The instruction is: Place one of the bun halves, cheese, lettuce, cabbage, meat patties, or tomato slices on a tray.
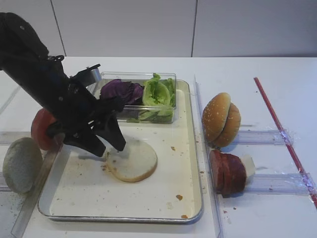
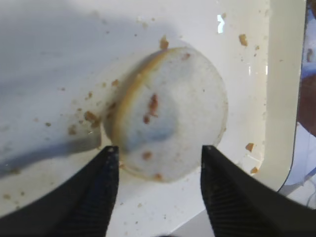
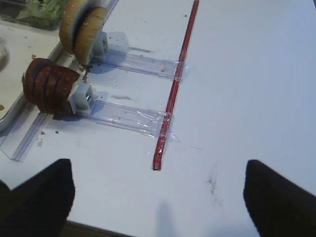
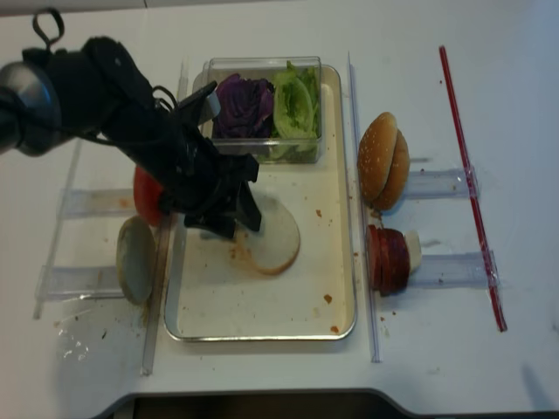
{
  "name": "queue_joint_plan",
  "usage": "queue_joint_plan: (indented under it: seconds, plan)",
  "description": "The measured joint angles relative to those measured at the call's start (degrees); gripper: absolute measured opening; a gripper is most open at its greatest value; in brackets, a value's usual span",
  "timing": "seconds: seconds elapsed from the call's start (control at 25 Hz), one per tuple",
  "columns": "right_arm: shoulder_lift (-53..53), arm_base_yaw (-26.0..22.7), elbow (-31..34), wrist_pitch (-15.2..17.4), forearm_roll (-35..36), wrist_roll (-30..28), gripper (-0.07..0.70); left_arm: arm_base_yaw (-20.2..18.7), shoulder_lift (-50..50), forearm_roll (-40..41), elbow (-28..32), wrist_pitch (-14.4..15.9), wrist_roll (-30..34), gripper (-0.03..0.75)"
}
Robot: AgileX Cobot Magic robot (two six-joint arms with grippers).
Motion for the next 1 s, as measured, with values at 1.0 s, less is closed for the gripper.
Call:
queue_joint_plan:
  seconds: [1.0]
  plan:
    - [0.00, 0.00, 0.00, 0.00, 0.00, 0.00, 0.693, 0.00, -0.89, 22.86, -14.38, 10.16, -17.90, 0.362]
